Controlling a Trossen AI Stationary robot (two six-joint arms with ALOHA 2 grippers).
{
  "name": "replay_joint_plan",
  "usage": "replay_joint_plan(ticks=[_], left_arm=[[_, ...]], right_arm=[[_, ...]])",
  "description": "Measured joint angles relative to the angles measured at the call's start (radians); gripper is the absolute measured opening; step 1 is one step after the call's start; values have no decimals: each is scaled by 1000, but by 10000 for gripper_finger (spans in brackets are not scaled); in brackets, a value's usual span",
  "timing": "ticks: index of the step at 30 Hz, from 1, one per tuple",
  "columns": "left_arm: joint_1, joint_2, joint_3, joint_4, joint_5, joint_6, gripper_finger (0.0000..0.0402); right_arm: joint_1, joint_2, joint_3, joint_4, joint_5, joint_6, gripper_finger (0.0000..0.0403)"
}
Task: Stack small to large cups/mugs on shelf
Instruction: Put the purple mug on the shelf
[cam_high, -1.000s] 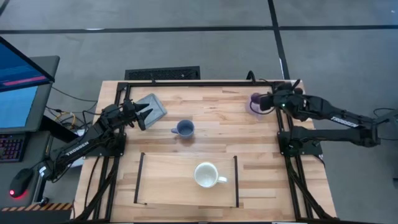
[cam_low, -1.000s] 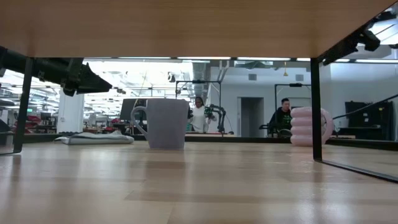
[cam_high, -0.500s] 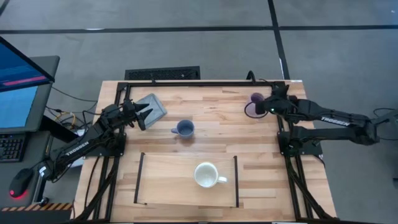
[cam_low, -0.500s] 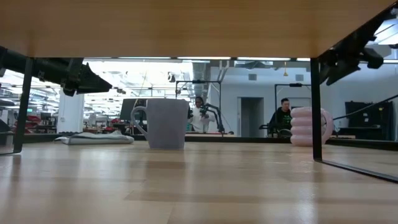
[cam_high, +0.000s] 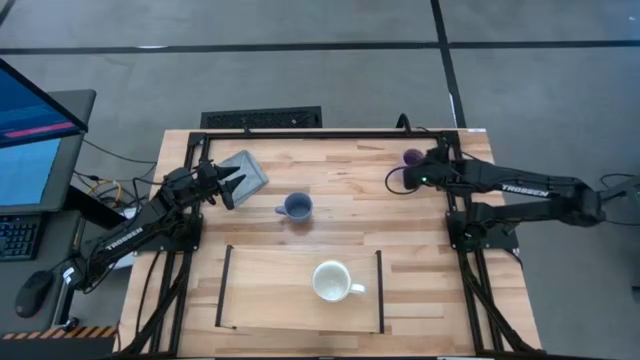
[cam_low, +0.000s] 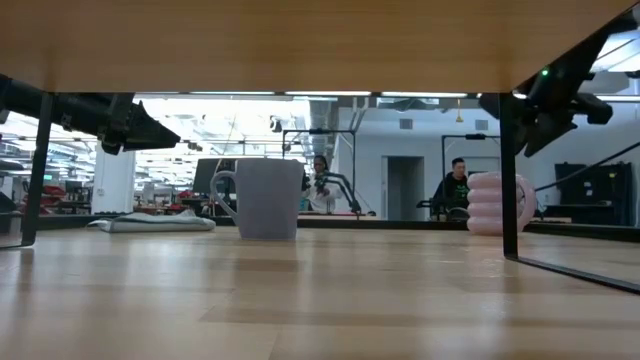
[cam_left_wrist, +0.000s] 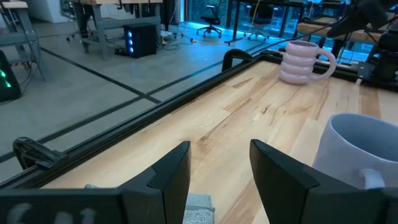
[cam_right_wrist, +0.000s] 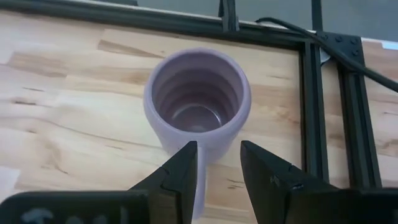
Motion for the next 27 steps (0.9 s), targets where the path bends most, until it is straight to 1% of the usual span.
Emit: replay_joint_plan(ticks=[11, 18, 27], left_arm=[[0, 0, 0, 0, 0, 0, 156], [0, 0, 0, 0, 0, -1, 156], [0, 0, 0, 0, 0, -1, 156]], right_arm=[[8, 90, 0, 0, -3, 11, 146], [56, 97, 0, 0, 0, 9, 146], [72, 97, 0, 0, 1, 31, 147]])
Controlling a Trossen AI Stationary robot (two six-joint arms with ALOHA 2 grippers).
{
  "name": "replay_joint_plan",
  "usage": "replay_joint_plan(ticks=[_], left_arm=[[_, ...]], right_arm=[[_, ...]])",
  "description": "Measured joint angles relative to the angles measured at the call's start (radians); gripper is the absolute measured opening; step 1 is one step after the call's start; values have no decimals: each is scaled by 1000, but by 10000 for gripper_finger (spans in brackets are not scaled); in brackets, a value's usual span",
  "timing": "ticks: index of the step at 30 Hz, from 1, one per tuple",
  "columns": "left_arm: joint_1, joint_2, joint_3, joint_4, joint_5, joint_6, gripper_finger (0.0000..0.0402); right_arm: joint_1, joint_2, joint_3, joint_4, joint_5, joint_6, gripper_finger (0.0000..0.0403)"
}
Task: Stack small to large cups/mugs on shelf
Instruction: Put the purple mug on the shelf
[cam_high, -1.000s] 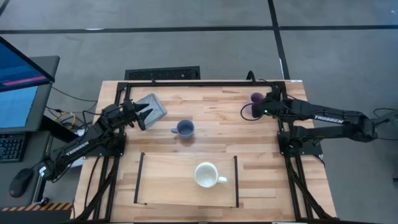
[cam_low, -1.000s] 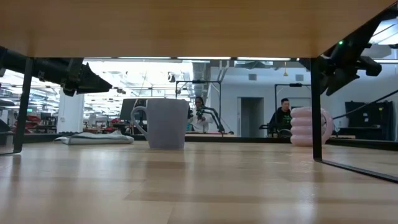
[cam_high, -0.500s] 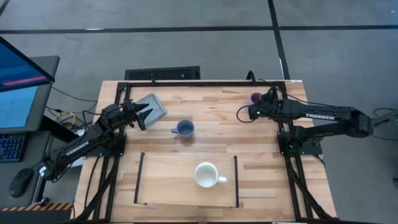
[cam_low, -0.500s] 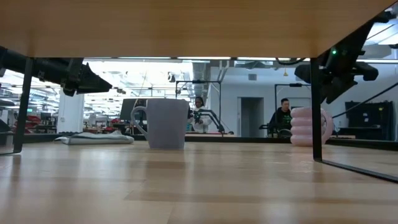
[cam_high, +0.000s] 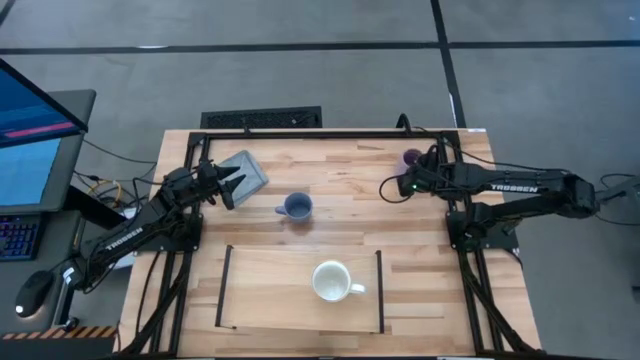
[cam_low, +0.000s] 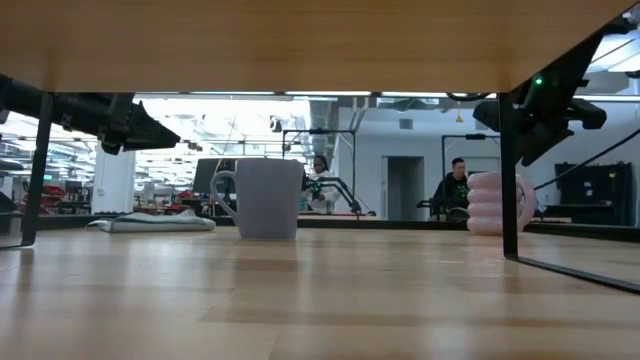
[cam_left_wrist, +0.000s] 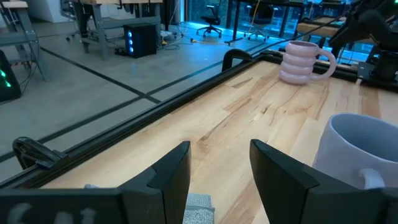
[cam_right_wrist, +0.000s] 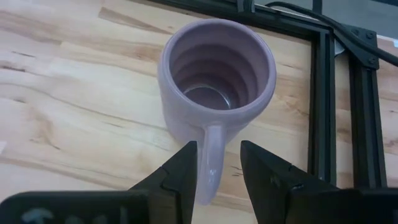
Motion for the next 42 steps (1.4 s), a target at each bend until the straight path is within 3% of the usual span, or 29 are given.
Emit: replay_joint_plan(ticks=[14, 31, 42], left_arm=[[0, 0, 0, 0, 0, 0, 156], [0, 0, 0, 0, 0, 0, 156], [0, 0, 0, 0, 0, 1, 156]], right_arm=[[0, 0, 0, 0, 3, -40, 232], [0, 5, 1, 24, -28, 10, 234], [0, 145, 1, 24, -23, 35, 234]])
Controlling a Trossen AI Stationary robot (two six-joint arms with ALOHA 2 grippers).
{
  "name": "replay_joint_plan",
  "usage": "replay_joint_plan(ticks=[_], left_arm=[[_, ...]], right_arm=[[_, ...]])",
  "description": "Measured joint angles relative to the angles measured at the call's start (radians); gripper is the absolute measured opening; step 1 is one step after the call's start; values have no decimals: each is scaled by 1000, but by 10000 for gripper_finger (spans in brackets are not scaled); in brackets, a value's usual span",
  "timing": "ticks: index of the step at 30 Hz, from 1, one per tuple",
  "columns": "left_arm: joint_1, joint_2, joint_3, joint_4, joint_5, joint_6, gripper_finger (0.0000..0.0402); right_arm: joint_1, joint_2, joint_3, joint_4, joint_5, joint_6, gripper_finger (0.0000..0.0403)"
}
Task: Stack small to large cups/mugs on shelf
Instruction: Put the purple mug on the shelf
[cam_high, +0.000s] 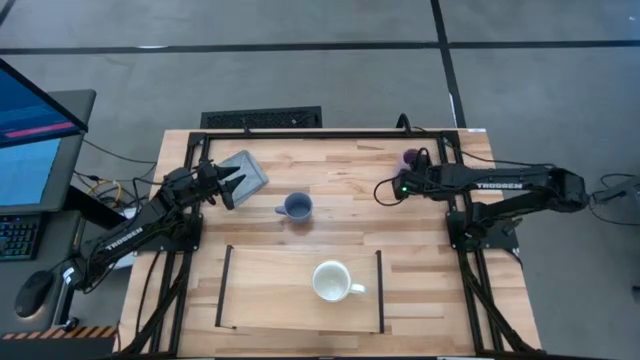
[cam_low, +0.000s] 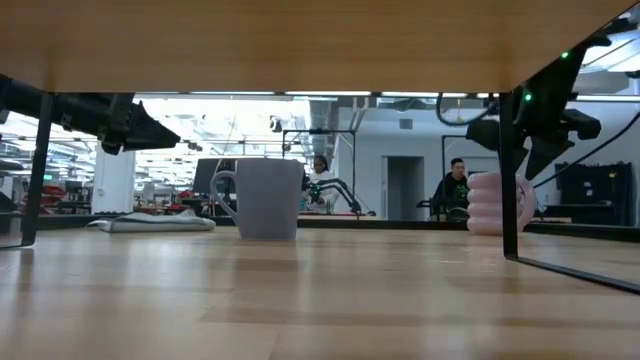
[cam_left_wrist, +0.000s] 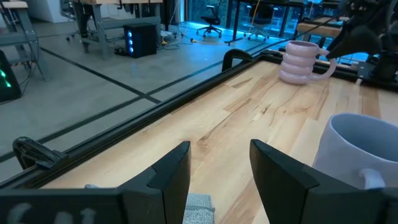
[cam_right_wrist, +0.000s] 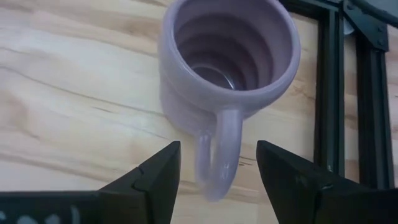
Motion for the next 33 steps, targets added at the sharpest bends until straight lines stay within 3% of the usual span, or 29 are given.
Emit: replay_joint_plan(ticks=[13, 33], left_arm=[[0, 0, 0, 0, 0, 1, 156], [0, 0, 0, 0, 0, 2, 156]], right_arm=[[-9, 100, 0, 30, 1, 11, 224], [-55, 98, 0, 30, -5, -33, 72]])
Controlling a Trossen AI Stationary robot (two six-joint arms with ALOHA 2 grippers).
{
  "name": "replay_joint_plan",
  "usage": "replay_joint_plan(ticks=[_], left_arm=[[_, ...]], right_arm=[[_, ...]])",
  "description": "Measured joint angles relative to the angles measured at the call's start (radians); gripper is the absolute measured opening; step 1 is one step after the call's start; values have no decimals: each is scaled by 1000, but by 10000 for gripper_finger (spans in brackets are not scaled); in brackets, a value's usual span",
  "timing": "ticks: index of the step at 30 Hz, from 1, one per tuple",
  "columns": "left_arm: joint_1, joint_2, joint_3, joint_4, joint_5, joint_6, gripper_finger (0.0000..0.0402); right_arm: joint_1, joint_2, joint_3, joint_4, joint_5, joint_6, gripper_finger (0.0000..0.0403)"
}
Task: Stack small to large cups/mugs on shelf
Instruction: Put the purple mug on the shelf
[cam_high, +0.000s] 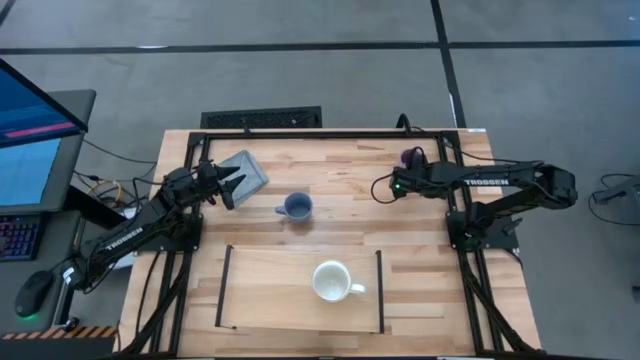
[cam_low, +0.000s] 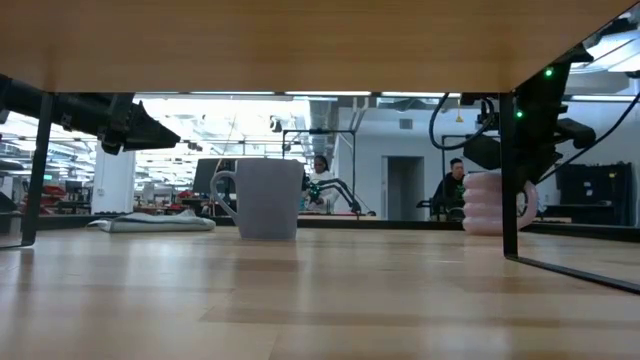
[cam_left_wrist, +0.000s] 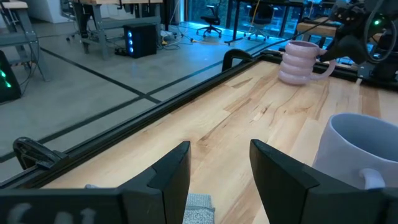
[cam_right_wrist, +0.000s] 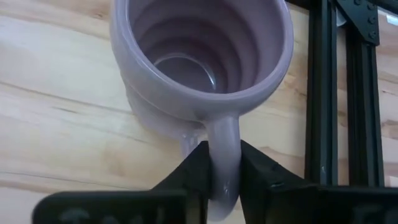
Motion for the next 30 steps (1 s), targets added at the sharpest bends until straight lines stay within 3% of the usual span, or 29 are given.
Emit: replay_joint_plan(ticks=[30], left_arm=[[0, 0, 0, 0, 0, 0, 156]], right_arm=[[0, -2, 1, 0, -44, -77, 62]])
